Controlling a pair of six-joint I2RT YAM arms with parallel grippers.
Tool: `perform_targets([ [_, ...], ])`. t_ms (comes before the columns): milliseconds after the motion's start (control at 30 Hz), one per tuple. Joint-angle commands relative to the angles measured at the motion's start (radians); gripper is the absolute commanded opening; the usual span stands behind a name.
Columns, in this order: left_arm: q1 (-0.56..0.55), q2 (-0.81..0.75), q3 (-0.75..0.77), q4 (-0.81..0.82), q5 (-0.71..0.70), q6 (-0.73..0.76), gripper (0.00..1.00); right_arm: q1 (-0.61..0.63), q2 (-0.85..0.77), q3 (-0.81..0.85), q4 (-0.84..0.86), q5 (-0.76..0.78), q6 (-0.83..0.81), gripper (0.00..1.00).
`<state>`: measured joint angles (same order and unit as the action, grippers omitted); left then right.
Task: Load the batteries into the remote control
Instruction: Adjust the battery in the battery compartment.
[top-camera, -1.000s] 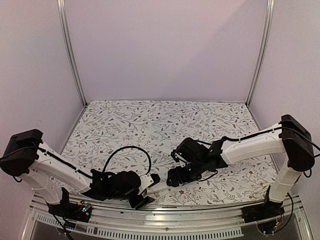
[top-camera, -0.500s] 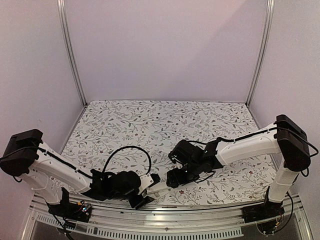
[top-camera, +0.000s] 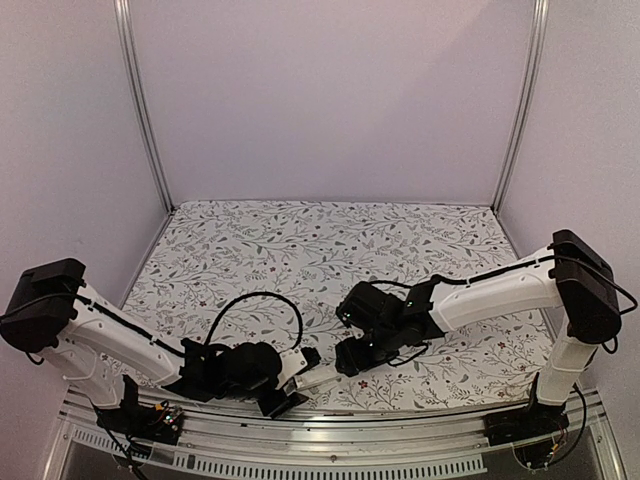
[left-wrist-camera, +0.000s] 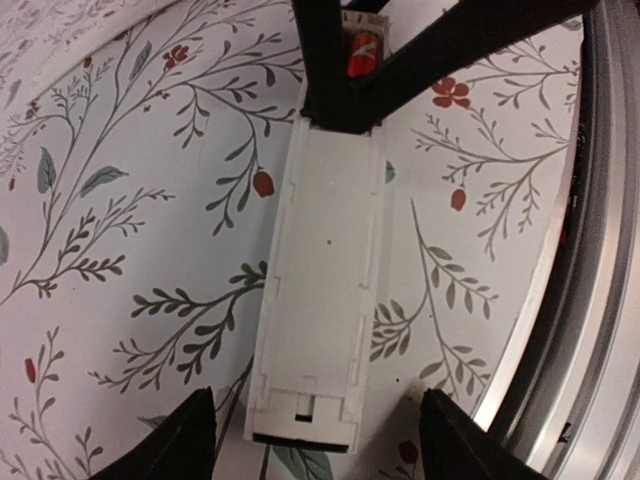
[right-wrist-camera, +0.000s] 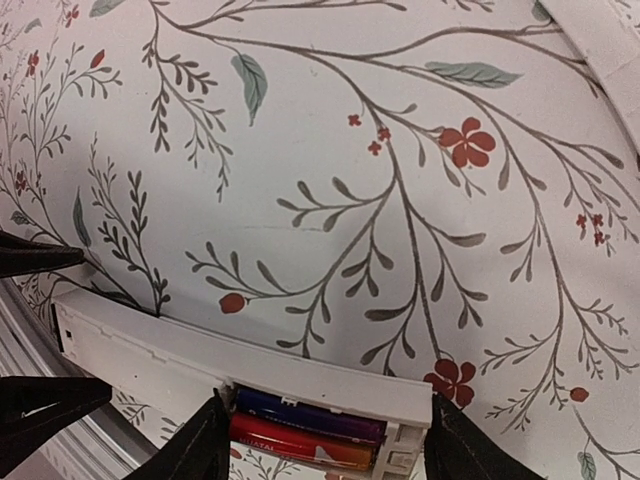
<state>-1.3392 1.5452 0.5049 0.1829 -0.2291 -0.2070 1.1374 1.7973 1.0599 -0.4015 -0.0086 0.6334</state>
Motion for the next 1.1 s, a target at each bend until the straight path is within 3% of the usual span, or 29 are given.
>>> perform_targets([
  [0, -0.016, -0.014, 0.006, 0.007, -0.012, 0.025, 0.7, 0.007, 0.027, 0.016, -0.07, 0.063, -0.021, 0.64],
  [100, -0.016, -0.017, 0.006, 0.009, -0.012, 0.028, 0.7, 0.007, 0.037, 0.026, -0.076, 0.061, -0.027, 0.66],
  [333, -0.015, -0.019, 0.009, 0.011, -0.013, 0.055, 0.7, 0.007, 0.019, 0.066, -0.077, 0.039, -0.052, 0.81],
  [667, -0.008, -0.047, 0.005, 0.024, 0.007, 0.076, 0.72, 0.007, -0.097, 0.093, -0.104, 0.059, -0.09, 0.85],
  [733, 0.006, -0.06, -0.007, 0.038, 0.019, 0.081, 0.73, 0.007, -0.125, 0.087, -0.096, 0.052, -0.084, 0.77],
  [900, 0.057, -0.069, -0.029, 0.071, 0.061, 0.102, 0.72, 0.008, -0.171, 0.018, -0.004, -0.057, -0.034, 0.36],
  [1000, 0.069, -0.052, -0.031, 0.107, 0.105, 0.137, 0.73, 0.007, -0.161, -0.001, 0.047, -0.11, -0.011, 0.21],
  [1067, 0.08, -0.029, -0.026, 0.121, 0.13, 0.141, 0.73, 0.007, -0.144, 0.001, 0.046, -0.106, -0.004, 0.18],
])
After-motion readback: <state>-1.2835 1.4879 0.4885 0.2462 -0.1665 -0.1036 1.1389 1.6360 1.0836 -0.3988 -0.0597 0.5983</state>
